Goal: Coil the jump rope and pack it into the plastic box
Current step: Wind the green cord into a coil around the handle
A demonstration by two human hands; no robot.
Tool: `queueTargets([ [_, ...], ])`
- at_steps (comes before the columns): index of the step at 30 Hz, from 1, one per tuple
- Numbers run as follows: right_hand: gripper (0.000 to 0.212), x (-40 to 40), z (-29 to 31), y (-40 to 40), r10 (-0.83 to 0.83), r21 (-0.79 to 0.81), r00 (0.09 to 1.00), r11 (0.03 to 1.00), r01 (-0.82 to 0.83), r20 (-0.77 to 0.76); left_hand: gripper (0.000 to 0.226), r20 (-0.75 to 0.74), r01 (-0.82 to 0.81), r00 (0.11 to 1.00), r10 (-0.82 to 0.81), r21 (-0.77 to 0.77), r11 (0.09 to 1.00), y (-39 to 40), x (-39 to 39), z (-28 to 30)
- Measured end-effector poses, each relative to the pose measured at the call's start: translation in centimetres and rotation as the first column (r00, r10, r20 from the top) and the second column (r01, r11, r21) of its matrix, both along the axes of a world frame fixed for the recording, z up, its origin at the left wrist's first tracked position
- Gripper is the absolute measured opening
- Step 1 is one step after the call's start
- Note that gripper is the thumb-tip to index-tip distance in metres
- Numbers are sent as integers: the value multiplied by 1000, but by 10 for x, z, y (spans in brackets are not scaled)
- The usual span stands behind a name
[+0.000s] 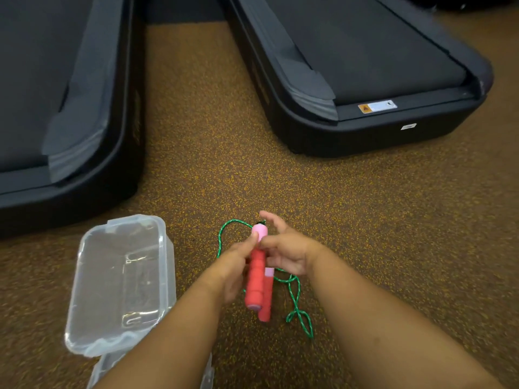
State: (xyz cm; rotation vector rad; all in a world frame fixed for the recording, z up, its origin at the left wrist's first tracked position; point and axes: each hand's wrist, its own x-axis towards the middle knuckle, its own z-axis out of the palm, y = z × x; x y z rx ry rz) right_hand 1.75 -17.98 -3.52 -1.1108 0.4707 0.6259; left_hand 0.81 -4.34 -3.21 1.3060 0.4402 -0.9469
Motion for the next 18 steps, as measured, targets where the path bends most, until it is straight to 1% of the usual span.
queueTargets([
  [1, 67, 2, 9, 7, -3, 1, 999, 1000, 3, 38, 69, -64, 3, 998, -8, -70, 998, 2, 4, 9],
  [2, 63, 4, 17, 13, 4, -29, 996, 1000, -2, 84, 71, -95, 16, 995, -27, -115, 993, 5, 8, 19],
  [4, 59, 5, 35, 21, 63, -136, 980, 990, -37, 191, 67, -109, 50, 992, -63, -118, 992, 14, 15, 41],
  [6, 61, 4, 58, 24, 167, -258, 942, 962, -91, 291, 61, -75, 101, 992, -105, -58, 993, 28, 16, 67],
  [8, 60, 2, 83, 25, 261, -347, 891, 929, -127, 372, 59, -28, 141, 989, -142, -39, 989, 43, 13, 94],
  [10, 52, 2, 108, 25, 322, -414, 839, 901, -129, 439, 57, 22, 192, 981, -191, -34, 981, 57, 9, 118],
  [13, 37, 2, 136, 25, 429, -554, 752, 826, -103, 500, 46, 105, 250, 963, -248, -8, 968, 74, 2, 145],
  [16, 29, -1, 145, 26, 534, -705, 676, 709, -31, 508, 35, 155, 308, 940, -303, -10, 951, 82, -8, 158],
  [17, 28, -5, 145, 28, 557, -727, 656, 687, -19, 509, 34, 163, 328, 933, -322, -8, 945, 82, -12, 161],
  [18, 26, -11, 144, 31, 567, -728, 647, 686, -28, 510, 34, 170, 345, 925, -340, 0, 939, 83, -18, 163],
])
